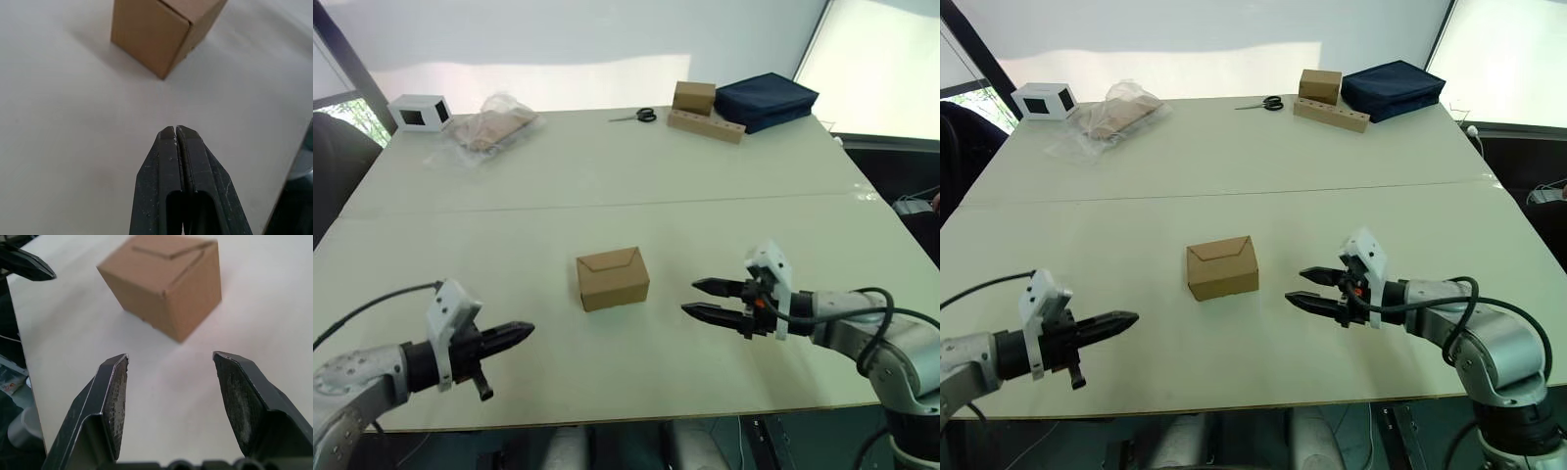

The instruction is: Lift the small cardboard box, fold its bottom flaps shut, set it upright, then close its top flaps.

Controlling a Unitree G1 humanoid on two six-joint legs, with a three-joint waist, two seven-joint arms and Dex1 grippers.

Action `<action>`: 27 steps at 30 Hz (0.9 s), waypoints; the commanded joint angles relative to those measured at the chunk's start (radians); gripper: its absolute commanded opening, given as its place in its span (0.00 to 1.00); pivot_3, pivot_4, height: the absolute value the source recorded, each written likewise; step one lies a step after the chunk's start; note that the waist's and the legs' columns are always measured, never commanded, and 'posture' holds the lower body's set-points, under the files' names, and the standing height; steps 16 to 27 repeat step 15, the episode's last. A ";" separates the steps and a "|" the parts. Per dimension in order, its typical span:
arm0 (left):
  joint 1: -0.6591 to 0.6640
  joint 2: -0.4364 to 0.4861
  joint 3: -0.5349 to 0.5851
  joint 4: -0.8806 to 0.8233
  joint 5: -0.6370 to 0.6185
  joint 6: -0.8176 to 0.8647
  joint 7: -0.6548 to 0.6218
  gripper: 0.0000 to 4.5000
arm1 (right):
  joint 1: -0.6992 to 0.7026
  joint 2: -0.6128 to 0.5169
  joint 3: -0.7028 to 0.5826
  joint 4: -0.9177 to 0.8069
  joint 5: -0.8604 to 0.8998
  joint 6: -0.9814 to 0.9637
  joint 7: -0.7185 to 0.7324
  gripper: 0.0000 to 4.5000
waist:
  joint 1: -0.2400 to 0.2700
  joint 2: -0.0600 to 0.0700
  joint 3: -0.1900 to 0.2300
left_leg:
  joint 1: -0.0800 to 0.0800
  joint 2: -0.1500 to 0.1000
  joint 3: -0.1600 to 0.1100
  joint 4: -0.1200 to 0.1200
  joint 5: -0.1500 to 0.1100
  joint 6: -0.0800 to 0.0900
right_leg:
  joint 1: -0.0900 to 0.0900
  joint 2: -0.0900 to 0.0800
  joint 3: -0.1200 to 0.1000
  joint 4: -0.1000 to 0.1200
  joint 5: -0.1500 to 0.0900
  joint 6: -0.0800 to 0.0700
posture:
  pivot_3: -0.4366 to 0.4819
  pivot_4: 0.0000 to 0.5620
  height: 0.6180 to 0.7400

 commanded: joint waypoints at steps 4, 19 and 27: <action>0.031 -0.029 0.000 0.013 0.021 -0.064 0.009 0.00 | 0.017 -0.016 -0.017 0.005 -0.006 -0.056 -0.013 0.63 | 0.000 0.000 0.000 | 0.000 0.000 0.000 0.000 0.000 0.000 | 0.000 0.000 0.000 0.000 0.000 0.000 | 0.48 0.27 1.00; -0.023 -0.044 -0.029 0.064 0.032 -0.091 0.035 0.00 | 0.004 -0.020 0.001 0.024 -0.014 -0.081 -0.023 0.63 | 0.002 0.000 0.000 | 0.000 0.000 0.000 0.000 0.000 0.000 | 0.000 0.000 0.000 0.000 0.000 0.000 | 0.48 0.27 1.00; -0.023 -0.044 -0.029 0.064 0.032 -0.091 0.035 0.00 | 0.004 -0.020 0.001 0.024 -0.014 -0.081 -0.023 0.63 | 0.002 0.000 0.000 | 0.000 0.000 0.000 0.000 0.000 0.000 | 0.000 0.000 0.000 0.000 0.000 0.000 | 0.48 0.27 1.00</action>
